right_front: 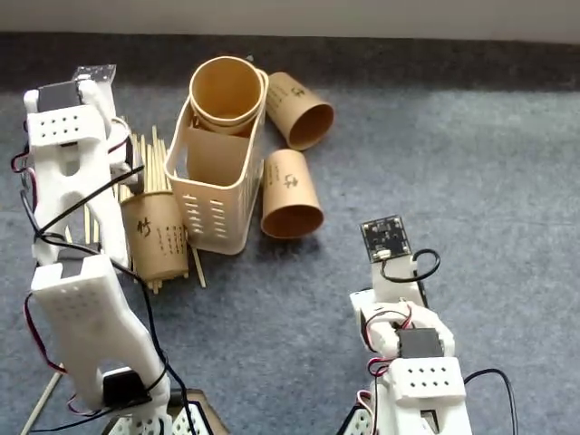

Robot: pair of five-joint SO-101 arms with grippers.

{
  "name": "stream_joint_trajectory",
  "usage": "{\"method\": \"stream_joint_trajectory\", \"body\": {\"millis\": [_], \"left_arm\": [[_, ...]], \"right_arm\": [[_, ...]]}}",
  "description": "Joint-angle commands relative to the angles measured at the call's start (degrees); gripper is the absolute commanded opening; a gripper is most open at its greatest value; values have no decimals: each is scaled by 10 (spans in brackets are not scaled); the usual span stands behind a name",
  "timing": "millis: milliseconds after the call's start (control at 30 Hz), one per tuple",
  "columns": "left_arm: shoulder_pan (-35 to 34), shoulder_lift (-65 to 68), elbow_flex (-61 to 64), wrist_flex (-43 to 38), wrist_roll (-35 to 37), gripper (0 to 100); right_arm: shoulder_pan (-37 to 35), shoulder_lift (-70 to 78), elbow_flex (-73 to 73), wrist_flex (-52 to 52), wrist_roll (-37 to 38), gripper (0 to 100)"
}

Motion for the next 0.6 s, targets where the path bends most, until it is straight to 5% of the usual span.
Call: {"method": "stream_joint_trajectory", "body": {"millis": [0,567], "left_arm": [[-7,-35,29,8,-29,1],[7,-41,119,4,-179,5]], "right_arm": [[-4,-8,-6,-11,-4,246],[-4,-8,-2,-12,32,246]]}}
